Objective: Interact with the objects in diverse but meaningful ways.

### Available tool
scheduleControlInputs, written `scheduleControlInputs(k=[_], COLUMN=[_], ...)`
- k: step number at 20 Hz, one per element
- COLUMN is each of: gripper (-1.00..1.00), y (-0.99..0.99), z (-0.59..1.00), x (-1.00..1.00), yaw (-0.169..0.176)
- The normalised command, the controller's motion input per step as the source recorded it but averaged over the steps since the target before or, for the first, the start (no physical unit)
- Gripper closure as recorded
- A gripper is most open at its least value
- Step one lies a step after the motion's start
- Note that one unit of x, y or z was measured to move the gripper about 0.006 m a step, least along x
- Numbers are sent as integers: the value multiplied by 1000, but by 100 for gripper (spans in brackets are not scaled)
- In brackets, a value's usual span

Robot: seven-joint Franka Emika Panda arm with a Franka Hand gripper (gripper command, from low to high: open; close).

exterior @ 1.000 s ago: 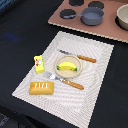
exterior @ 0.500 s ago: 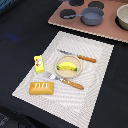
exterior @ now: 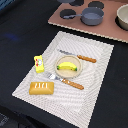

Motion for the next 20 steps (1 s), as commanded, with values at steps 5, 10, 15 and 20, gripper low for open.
scheduleControlInputs(k=[5,10,15,20], gripper=[100,100,100,100], y=[148,148,45,25], z=[-150,-130,-114,-143], x=[141,164,276,319], yaw=[0,0,-2,-9])
